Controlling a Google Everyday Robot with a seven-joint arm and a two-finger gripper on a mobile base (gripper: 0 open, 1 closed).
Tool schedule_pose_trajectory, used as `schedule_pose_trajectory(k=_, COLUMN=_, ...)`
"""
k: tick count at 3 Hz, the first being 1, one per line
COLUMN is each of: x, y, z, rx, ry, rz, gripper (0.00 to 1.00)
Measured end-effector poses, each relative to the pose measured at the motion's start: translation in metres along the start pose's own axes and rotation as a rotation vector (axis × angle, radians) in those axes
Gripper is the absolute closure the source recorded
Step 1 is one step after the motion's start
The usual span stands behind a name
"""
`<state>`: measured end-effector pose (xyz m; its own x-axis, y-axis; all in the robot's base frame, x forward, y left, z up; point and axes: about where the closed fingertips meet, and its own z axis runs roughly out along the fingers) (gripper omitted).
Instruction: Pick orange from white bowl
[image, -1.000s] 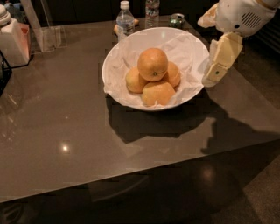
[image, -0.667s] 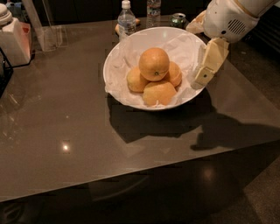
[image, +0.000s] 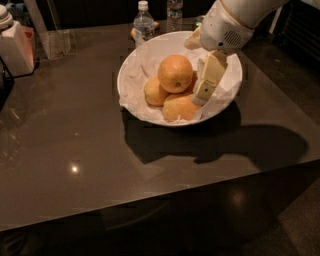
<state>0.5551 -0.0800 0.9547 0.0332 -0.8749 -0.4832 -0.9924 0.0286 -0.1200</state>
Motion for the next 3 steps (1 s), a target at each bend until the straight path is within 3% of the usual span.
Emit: schedule_pose_trajectory(k=3, x=-0.002, y=-0.035, z=0.046, rx=-0.082, ry=0.06, rz=-0.005, gripper=0.0)
